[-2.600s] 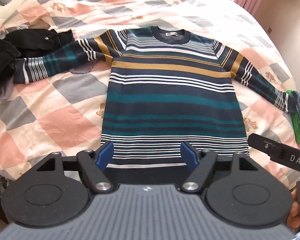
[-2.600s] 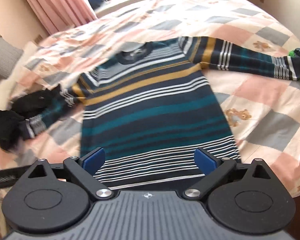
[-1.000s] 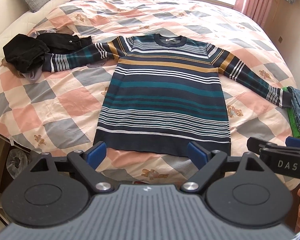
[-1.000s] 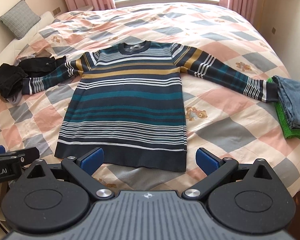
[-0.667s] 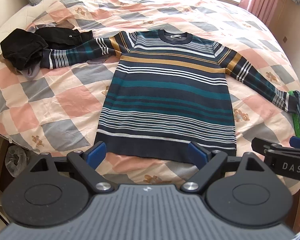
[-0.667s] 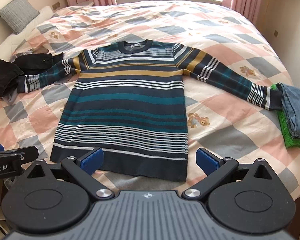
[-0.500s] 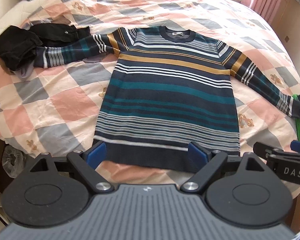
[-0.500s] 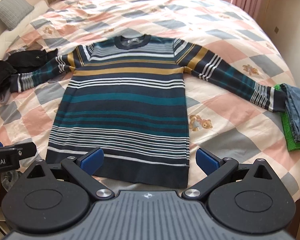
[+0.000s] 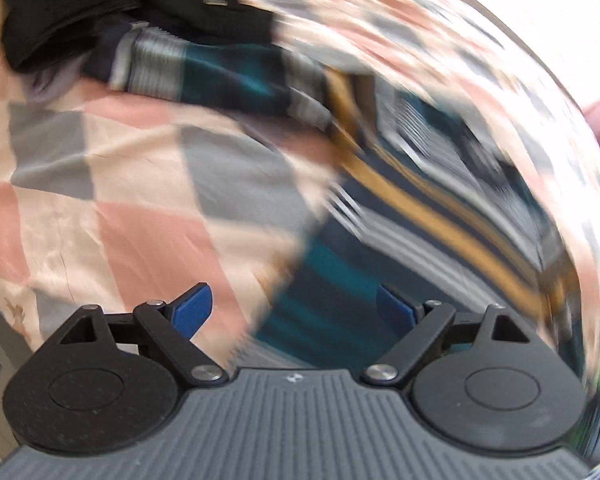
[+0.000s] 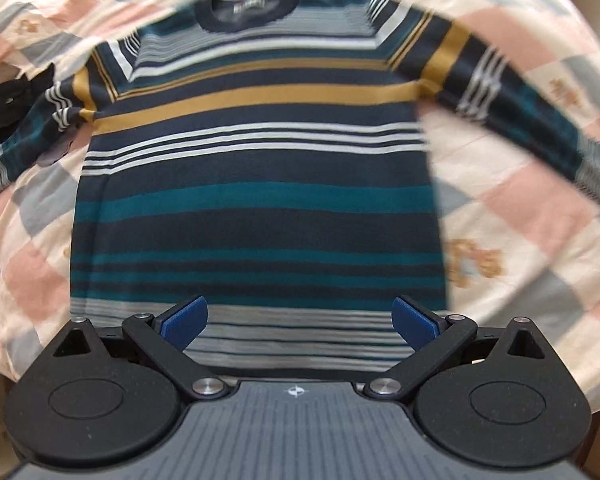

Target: Fold clothes

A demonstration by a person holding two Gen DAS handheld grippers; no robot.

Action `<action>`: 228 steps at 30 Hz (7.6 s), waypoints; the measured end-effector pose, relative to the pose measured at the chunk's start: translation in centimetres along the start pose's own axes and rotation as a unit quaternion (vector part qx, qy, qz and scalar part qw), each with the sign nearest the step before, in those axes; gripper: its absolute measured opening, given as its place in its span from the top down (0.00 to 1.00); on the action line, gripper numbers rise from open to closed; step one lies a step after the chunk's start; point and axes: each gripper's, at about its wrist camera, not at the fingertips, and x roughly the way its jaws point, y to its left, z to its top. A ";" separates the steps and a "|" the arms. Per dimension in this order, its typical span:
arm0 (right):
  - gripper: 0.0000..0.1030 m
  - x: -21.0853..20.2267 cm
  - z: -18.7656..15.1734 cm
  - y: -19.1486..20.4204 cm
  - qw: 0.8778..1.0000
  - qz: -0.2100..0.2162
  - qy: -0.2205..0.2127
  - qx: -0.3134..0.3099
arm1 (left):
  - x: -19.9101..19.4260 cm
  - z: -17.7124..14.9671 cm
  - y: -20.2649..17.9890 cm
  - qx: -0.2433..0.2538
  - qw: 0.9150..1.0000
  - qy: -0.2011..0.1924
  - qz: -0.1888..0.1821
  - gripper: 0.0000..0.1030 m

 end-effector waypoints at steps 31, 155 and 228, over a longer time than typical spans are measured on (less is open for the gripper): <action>0.19 12.8 7.3 2.0 0.995 0.061 -0.007 -0.079 | 10.3 12.2 9.7 -0.099 0.946 -0.307 -0.038 0.97; 0.90 10.8 16.4 -17.7 0.975 0.124 -0.145 0.111 | 18.0 4.7 -15.6 0.260 0.937 -0.018 -0.234 0.82; 0.52 6.5 7.8 -5.0 0.950 -0.048 -0.286 -0.117 | 20.0 7.6 -2.6 -0.053 0.969 0.022 -0.242 0.30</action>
